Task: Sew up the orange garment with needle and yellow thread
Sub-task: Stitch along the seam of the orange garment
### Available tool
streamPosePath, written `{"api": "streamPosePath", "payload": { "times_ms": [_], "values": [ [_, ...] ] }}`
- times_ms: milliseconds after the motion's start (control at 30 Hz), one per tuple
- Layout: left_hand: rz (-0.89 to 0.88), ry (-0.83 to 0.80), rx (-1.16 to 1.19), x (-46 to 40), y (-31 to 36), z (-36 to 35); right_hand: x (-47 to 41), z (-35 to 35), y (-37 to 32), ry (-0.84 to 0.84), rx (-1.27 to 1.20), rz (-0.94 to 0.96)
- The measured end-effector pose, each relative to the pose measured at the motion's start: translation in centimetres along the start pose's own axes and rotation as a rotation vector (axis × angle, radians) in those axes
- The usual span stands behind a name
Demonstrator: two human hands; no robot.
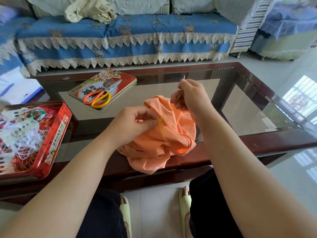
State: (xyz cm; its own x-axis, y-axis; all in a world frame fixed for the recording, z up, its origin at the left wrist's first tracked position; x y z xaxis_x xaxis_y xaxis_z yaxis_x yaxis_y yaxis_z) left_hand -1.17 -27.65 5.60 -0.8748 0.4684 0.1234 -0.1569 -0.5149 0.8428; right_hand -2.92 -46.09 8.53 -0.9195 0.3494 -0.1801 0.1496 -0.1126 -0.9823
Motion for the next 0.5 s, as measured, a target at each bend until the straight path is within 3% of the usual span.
{"api": "streamPosePath", "payload": {
  "times_ms": [167, 367, 500],
  "values": [
    [0.060, 0.039, 0.040, -0.5, -1.5, 0.3, -0.8, -2.0, 0.9, -0.245, -0.327, -0.168],
    [0.121, -0.115, 0.135, -0.5, -1.4, -0.2, -1.3, -3.5, 1.4, -0.317, -0.532, 0.055],
    [0.110, -0.237, 0.159, -0.5, -0.8, -1.3, -1.6, -4.4, 1.4, -0.400, -0.659, 0.057]
  ]
}}
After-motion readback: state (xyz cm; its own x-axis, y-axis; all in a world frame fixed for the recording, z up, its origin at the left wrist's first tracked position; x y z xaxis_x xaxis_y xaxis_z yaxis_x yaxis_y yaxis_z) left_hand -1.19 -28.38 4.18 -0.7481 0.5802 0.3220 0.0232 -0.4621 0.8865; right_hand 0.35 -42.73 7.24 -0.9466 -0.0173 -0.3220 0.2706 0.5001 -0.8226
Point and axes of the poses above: each hand's wrist, its own x-axis away from the middle knuckle, its own z-axis out of the back of the hand, y = z × x, the point moved 2 cm from there along -x, towards the middle knuckle, and after that the axes turned 13 degrees about z, right-handed, at the moved point
